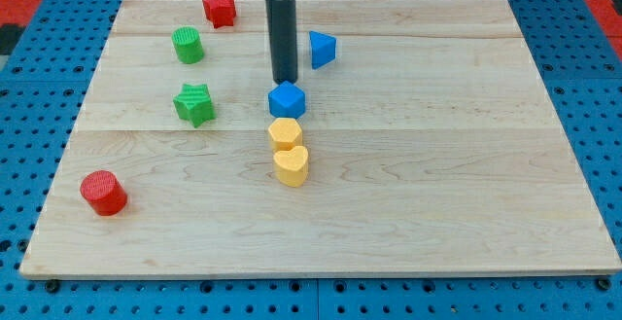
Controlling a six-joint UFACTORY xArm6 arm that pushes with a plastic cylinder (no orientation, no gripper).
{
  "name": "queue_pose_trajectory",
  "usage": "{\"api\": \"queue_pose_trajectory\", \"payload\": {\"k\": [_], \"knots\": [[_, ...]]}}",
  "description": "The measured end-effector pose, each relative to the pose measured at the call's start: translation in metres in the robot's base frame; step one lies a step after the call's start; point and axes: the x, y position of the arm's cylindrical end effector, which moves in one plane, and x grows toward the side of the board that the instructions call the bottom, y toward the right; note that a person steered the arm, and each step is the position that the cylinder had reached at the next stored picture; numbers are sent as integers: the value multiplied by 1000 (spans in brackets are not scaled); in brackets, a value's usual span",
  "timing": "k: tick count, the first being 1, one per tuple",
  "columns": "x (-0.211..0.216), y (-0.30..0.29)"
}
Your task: Move the green star towards left center
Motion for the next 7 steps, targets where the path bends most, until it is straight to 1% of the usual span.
{"api": "queue_pose_trajectory", "payload": {"k": [1,2,3,4,5,7], "knots": [[1,24],[-19,86],[-69,119],[-72,79],[-67,43],[-60,32]]}}
